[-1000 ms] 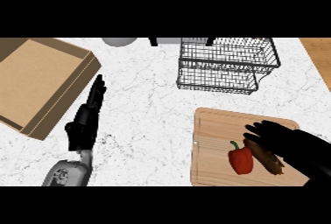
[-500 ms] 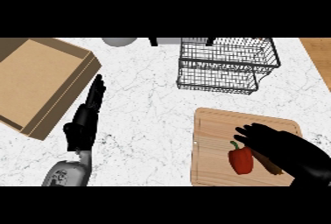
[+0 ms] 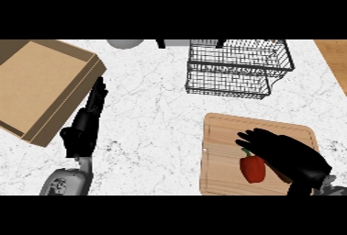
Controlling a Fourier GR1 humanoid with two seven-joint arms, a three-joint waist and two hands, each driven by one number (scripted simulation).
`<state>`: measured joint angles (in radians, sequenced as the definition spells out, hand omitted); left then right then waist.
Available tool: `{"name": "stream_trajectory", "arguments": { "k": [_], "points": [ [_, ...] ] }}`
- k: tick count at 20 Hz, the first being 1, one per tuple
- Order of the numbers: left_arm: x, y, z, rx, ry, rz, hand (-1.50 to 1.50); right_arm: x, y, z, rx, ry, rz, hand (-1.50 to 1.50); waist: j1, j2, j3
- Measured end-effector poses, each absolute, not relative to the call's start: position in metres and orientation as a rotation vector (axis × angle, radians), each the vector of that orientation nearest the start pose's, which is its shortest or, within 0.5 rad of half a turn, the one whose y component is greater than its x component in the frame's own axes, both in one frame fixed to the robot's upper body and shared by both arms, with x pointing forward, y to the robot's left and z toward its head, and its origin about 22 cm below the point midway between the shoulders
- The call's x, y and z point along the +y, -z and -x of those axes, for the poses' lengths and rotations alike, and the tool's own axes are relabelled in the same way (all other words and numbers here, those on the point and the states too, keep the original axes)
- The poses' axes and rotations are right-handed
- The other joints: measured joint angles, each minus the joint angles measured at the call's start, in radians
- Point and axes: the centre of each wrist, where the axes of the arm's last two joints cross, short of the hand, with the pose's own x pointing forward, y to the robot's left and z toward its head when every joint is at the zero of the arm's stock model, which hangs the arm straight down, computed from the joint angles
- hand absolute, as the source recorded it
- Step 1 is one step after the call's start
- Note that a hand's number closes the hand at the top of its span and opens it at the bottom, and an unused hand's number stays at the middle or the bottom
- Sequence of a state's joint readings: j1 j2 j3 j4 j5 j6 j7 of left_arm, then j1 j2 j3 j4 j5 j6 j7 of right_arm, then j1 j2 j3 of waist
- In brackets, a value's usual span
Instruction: Pick the bell pepper from the cutting board and place it in the tiered basket
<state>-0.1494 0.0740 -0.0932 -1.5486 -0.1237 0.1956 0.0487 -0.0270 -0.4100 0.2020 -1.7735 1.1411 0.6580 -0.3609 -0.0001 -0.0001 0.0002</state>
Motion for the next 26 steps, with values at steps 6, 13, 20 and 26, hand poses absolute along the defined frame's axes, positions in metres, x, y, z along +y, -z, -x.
{"name": "stream_trajectory", "arguments": {
  "k": [6,13,20,26],
  "points": [
    [0.199,-0.023,-0.268,-1.662,0.108,-0.192,0.0,-0.257,-0.051,-0.238,-1.205,-1.803,0.395,-1.5,0.0,0.0,0.0],
    [0.203,-0.023,-0.271,-1.659,0.101,-0.194,0.0,-0.254,-0.037,-0.239,-1.214,-1.788,0.372,-1.5,0.0,0.0,0.0],
    [0.203,-0.022,-0.273,-1.664,0.097,-0.195,0.0,-0.253,-0.029,-0.235,-1.242,-1.737,0.351,1.5,-0.001,0.0,0.0],
    [0.199,-0.028,-0.271,-1.665,0.104,-0.192,0.0,-0.246,-0.016,-0.239,-1.339,-1.726,0.429,1.5,0.0,-0.001,-0.001]
  ]
}}
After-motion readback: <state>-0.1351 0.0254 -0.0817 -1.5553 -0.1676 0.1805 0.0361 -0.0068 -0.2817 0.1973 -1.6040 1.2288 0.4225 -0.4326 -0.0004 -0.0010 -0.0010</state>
